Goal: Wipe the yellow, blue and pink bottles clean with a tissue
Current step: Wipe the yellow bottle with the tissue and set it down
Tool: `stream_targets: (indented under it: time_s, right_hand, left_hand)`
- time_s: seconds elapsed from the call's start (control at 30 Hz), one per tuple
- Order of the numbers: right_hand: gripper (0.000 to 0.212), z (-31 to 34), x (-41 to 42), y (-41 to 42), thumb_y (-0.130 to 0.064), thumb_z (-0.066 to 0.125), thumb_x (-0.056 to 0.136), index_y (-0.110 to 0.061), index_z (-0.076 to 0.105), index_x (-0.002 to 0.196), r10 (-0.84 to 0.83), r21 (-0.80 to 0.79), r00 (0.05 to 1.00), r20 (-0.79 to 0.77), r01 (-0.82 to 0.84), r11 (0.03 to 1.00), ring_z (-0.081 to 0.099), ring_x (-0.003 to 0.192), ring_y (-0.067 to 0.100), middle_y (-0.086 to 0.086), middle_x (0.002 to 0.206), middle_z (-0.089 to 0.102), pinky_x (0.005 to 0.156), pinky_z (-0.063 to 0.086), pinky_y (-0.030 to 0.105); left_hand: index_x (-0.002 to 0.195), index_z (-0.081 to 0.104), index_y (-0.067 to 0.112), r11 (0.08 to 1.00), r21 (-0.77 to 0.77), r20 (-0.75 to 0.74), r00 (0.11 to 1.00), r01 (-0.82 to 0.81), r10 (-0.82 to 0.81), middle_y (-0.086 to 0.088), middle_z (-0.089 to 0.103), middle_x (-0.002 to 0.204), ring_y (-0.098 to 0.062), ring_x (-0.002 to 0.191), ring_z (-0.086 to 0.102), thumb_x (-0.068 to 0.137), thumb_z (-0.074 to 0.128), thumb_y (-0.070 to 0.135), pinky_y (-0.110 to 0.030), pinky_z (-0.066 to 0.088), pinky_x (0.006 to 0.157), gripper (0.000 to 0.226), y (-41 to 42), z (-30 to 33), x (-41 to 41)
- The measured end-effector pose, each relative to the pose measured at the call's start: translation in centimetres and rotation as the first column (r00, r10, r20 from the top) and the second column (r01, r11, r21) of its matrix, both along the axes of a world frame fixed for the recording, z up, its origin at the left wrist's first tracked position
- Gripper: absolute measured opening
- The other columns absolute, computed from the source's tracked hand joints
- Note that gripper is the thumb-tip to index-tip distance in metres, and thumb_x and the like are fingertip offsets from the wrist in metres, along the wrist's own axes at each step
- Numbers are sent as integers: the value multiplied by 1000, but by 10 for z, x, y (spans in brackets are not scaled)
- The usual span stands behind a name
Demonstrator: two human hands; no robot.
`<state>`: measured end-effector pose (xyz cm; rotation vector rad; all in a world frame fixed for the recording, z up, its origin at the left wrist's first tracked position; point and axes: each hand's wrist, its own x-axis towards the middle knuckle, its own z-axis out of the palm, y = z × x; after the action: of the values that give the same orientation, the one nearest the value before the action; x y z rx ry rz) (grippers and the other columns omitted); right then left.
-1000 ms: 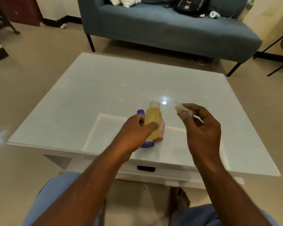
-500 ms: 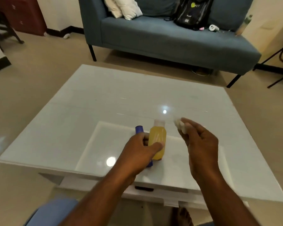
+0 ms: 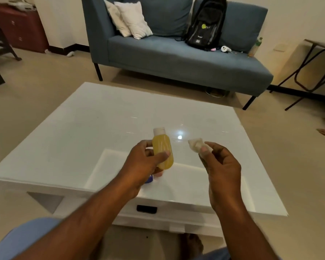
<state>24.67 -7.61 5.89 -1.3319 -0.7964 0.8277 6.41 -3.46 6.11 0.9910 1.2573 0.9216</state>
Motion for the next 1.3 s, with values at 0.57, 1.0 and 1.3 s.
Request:
stream_targets:
  time_s: [0.57,1.0,1.3]
  right_hand:
    - [25,26,-50,38,-6,68,96,-23,80,109,209,118,948,241,-243,963,73,103,0,-15,107,79,81,54,8]
    - [31,0,-35,51,1,60,97,-24,78,95,154,39,956,248,-168,985,75,89,9,-12,93,79,76,60,19]
    - [18,-11,-31,45,-14,69,93,-26,80,98,159,51,949,271,-180,982,73,101,9,-11,100,79,85,60,25]
  left_hand:
    - [102,57,19,986,-162,277,961,43,3,-11,77,90,-31,96,72,91,54,12,-48,56,89,14,8,-2,-8]
    - [114,65,7,939,-338,458,884,69,100,-23,69,87,-31,76,65,96,29,64,-41,52,79,70,28,-26,1]
    - [102,65,7,950,-308,444,891,53,95,-18,72,82,-29,74,66,97,34,54,-38,57,68,57,21,-32,4]
